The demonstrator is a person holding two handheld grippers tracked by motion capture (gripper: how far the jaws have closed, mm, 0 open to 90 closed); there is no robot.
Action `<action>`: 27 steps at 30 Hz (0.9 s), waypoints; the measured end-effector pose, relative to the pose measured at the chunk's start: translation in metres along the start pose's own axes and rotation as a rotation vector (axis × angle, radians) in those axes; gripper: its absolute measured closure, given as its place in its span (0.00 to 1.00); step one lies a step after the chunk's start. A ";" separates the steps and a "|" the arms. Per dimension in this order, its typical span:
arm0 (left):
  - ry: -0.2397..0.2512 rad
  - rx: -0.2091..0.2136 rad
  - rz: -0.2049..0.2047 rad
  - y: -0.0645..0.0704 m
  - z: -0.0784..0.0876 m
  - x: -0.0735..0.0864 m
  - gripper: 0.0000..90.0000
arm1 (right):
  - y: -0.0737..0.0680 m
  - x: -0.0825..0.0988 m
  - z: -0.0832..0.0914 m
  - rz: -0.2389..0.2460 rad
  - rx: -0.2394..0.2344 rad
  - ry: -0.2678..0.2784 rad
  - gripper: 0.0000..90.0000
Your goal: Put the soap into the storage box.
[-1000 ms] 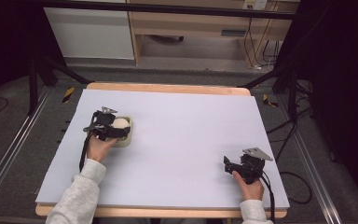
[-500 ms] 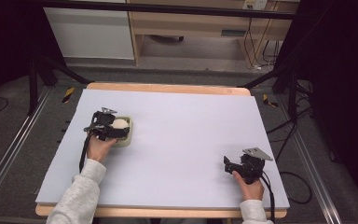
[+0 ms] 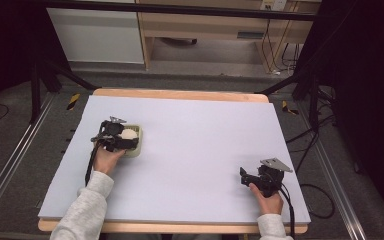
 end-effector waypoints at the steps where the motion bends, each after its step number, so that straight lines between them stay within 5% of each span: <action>1: 0.000 0.000 0.000 0.000 0.000 0.000 0.26 | 0.000 0.000 0.000 0.000 0.000 0.000 0.05; 13: 0.002 -0.002 -0.005 0.000 0.000 0.003 0.24 | 0.000 0.000 0.000 0.000 -0.001 0.000 0.05; 27: 0.055 0.015 -0.022 0.003 0.026 0.001 0.20 | 0.000 0.000 0.000 0.000 0.000 0.000 0.05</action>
Point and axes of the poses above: each handheld gripper's, and its own axes: z roughly backward along the jaws, x roughly out of its underside, y roughly to its right, the point moved 10 cm from there along -z, roughly forward along the jaws, and after that the axes turned 4 degrees about -y, right-handed, at the moved point
